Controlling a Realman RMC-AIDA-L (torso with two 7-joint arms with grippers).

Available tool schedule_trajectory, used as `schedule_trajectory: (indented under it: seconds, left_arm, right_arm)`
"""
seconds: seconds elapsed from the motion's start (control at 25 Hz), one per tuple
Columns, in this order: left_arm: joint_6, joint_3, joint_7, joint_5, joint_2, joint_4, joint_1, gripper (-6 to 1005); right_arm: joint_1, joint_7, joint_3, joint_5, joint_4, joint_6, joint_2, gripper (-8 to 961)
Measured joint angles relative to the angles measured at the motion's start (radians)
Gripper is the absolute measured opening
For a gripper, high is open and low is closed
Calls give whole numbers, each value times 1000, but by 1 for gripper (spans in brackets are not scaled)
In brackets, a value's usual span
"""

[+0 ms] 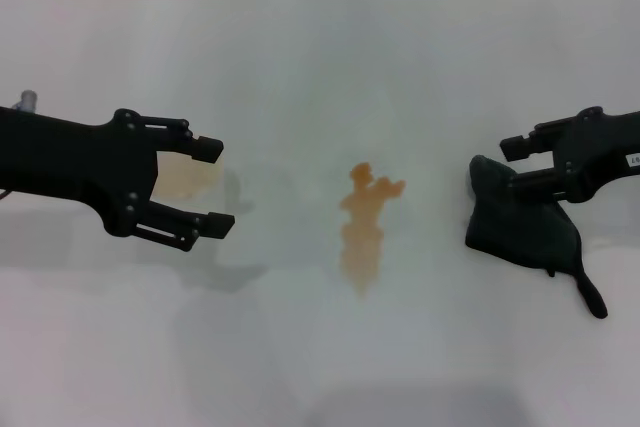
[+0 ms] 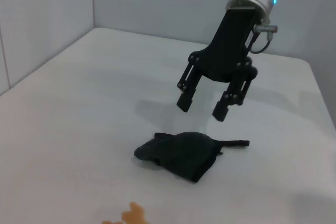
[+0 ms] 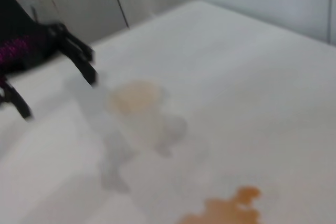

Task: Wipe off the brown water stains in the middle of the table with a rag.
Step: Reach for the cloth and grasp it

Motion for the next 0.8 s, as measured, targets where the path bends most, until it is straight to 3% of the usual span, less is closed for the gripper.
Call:
schedule_trajectory:
  seconds: [0.36, 0.8]
  left_arm:
    - [1, 5, -21, 6, 1, 3, -17, 880]
    - [-7, 8, -20, 57, -19, 4, -36, 880]
  right_arm:
    - [55, 62, -2, -181, -2, -22, 3, 609]
    - [94, 58, -15, -233, 71, 16, 9, 609]
